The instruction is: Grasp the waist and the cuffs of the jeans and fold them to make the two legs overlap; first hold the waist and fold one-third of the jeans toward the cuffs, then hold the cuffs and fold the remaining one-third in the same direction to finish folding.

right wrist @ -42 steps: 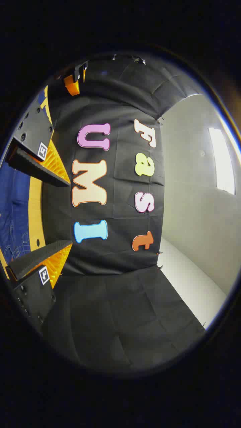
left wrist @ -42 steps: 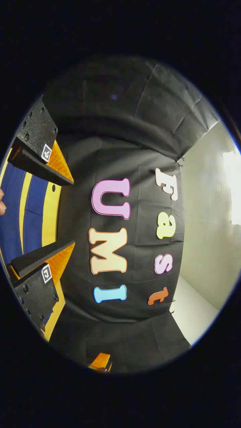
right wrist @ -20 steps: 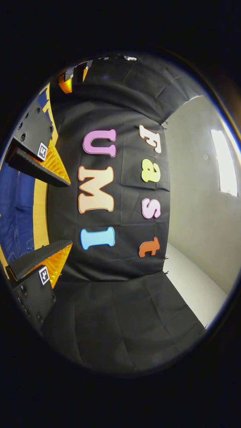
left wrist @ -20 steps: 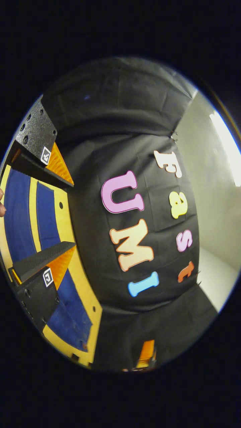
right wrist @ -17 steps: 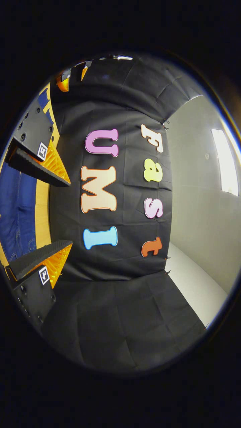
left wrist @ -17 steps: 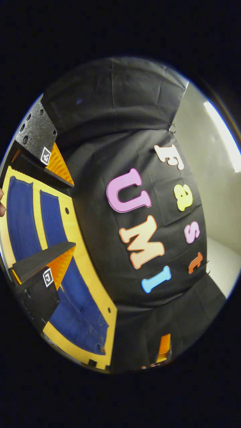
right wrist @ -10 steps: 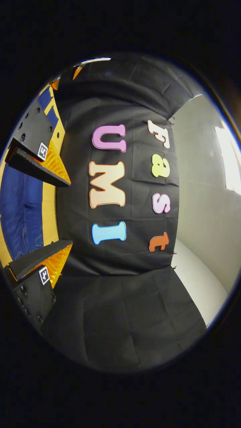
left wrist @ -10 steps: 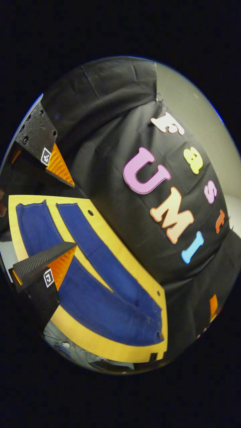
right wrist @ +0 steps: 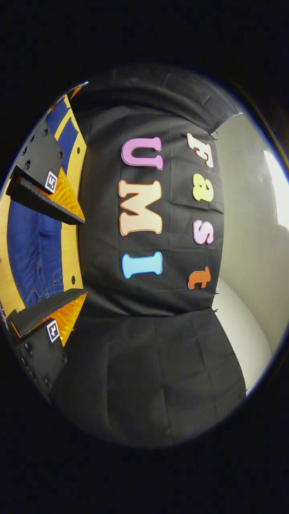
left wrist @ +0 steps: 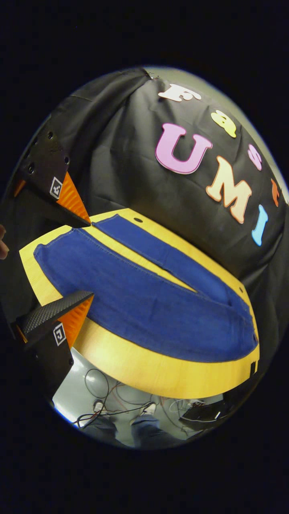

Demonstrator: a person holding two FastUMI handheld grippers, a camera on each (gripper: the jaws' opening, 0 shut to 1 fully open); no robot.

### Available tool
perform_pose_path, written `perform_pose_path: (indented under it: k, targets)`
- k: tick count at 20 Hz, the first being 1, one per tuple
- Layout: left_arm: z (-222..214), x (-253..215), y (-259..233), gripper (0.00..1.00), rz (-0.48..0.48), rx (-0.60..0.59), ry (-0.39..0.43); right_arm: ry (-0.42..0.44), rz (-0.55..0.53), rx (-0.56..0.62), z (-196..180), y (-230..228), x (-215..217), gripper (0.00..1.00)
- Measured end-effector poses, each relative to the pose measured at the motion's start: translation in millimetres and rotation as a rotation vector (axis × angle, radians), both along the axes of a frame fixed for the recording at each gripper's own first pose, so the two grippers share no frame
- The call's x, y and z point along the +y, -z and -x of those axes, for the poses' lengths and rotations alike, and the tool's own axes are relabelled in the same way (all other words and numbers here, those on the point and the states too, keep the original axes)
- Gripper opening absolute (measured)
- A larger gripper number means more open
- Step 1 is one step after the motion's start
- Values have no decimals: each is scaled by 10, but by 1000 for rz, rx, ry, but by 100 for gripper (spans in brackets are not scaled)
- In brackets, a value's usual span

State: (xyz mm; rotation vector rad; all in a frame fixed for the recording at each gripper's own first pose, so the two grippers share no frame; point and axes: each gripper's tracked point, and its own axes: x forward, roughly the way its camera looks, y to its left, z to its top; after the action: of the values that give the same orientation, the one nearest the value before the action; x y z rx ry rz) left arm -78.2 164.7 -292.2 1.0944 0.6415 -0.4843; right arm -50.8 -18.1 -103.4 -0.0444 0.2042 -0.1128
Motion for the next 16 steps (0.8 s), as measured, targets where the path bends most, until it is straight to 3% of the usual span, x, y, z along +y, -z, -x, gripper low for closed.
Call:
perform_pose_path:
  k: [5, 9, 16]
  targets:
    - [135, 145, 403, 96, -120, 106, 92, 25, 22, 15, 87, 38, -64, 98]
    - [114, 172, 563, 95, -156, 150, 125, 45, 47, 19, 169, 24, -133, 98]
    - [-194, 125, 702, 81, -174, 139, 173, 80, 66, 34, 213, 60, -234, 98]
